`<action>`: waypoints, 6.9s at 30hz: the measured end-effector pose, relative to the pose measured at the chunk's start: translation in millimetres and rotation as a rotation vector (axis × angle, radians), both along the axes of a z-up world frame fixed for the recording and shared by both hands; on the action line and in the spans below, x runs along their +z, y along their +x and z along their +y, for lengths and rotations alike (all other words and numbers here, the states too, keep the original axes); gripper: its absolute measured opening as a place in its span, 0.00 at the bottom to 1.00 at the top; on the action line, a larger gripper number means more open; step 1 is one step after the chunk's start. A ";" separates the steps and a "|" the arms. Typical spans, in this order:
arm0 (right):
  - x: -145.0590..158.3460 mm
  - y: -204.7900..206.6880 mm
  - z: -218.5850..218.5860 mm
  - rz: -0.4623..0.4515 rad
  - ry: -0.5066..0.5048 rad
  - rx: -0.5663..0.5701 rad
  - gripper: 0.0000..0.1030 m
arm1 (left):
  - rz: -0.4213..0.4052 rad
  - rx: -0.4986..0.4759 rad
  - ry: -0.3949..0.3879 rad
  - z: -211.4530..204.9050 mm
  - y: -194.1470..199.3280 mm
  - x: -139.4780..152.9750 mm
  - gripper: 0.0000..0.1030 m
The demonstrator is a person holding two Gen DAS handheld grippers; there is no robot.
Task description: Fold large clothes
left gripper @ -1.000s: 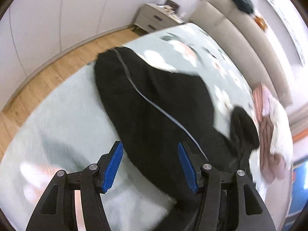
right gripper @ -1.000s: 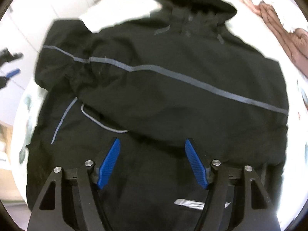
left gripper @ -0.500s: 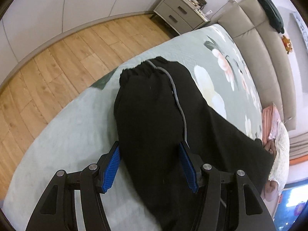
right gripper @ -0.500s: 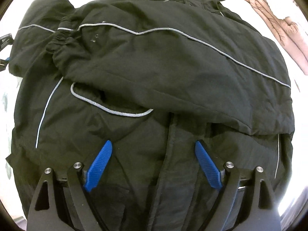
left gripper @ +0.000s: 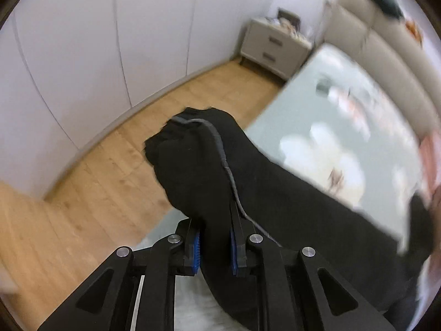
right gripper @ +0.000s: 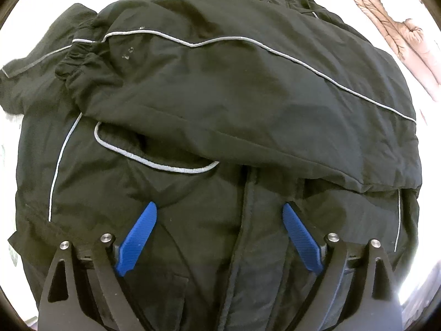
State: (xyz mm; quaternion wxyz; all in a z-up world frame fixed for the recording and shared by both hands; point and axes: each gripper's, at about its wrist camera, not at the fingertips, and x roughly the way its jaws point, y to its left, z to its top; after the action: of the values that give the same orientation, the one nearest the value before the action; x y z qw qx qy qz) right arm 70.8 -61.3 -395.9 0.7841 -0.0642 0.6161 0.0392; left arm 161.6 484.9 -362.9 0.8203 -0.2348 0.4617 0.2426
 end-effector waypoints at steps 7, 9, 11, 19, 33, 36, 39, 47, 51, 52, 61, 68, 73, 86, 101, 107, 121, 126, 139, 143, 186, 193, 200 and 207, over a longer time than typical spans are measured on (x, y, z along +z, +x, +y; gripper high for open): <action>1.4 0.3 -6.4 -0.013 0.041 0.032 0.94 | -0.211 -0.312 0.085 -93.9 -11.8 82.5 0.15; 6.7 -0.5 -9.7 -0.018 0.076 0.035 0.93 | -0.254 -0.419 0.132 -134.0 -15.3 110.6 0.15; 17.2 -1.9 -14.9 -0.033 0.134 0.044 0.92 | -0.288 -0.512 0.128 -175.3 -17.9 130.3 0.15; 56.2 -8.1 -55.1 -0.087 0.183 0.107 0.91 | -0.290 -0.827 0.064 -365.7 -27.4 136.5 0.15; 64.5 -16.0 -194.3 -0.081 0.231 -0.028 0.91 | -0.126 -1.139 -0.528 -577.3 -26.3 79.4 0.38; 71.4 -9.1 -206.1 -0.099 0.293 -0.039 0.91 | -0.118 -1.077 -0.655 -567.6 -26.6 75.2 0.54; 79.8 11.4 -213.7 -0.129 0.357 -0.057 0.91 | -0.108 -1.006 -0.635 -543.7 -30.4 78.3 0.54; 21.6 86.0 -223.0 0.087 0.633 -0.223 0.69 | -0.100 -0.809 -0.440 -470.3 -34.5 85.4 0.55; 46.6 87.1 -214.4 0.026 0.630 -0.151 0.31 | -0.099 -0.693 -0.329 -428.1 -36.9 85.7 0.54; 61.4 86.2 -215.6 -0.018 0.600 -0.135 0.30 | -0.093 -0.675 -0.283 -421.2 -35.8 84.8 0.54; 67.9 111.7 -244.0 -0.116 0.328 -0.132 0.30 | 0.057 -0.749 -0.181 -436.2 -16.1 24.7 0.54; 19.8 118.2 -232.2 -0.067 0.256 -0.164 0.34 | 0.091 -0.802 -0.086 -450.4 -9.4 17.3 0.55; 65.6 115.6 -231.1 -0.130 0.206 -0.153 0.55 | -0.014 -0.816 -0.119 -440.7 1.8 63.5 0.55; 7.4 168.7 -172.3 -0.068 0.128 -0.023 0.62 | 0.053 -0.756 -0.136 -435.8 54.5 -2.8 0.55; 105.6 334.9 -172.8 -0.293 0.353 -0.042 0.67 | -0.141 -0.753 -0.117 -421.4 194.6 89.6 0.58; 69.2 409.1 -180.7 -0.244 0.374 -0.109 0.67 | -0.095 -0.714 -0.218 -425.9 269.4 47.5 0.58; 59.1 376.1 -198.6 -0.346 0.312 -0.047 0.05 | -0.234 -0.595 -0.461 -371.1 268.7 19.6 0.07; -10.4 392.3 -197.6 -0.158 0.325 -0.056 0.06 | -0.017 -0.618 -0.400 -379.8 277.1 -53.2 0.12; 105.9 368.6 -194.5 -0.412 0.421 0.065 0.72 | -0.297 -0.756 -0.124 -390.0 240.3 86.9 0.49; 92.8 404.9 -157.5 -0.376 0.346 0.084 0.72 | -0.227 -0.832 -0.107 -435.5 276.6 65.1 0.49; 156.3 277.5 -143.4 -0.429 0.335 0.439 0.16 | -0.271 -1.064 -0.041 -445.3 164.9 123.4 0.16; 213.8 113.2 -140.5 -0.567 0.207 0.412 0.14 | -0.371 -1.068 0.060 -455.8 24.4 188.3 0.16; 121.6 44.3 -174.5 -0.350 0.089 0.170 0.14 | -0.110 -0.923 0.246 -452.4 -60.1 95.7 0.26; 110.8 32.2 -220.4 -0.253 0.185 -0.038 0.27 | -0.039 -0.777 0.160 -389.7 -65.7 88.4 0.24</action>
State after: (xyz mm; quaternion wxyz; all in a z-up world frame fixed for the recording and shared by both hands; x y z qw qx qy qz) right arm 102.9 -281.7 -285.1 0.8587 0.0157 0.5071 0.0725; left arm 95.9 95.1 -274.5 0.8753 0.0176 0.4802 -0.0553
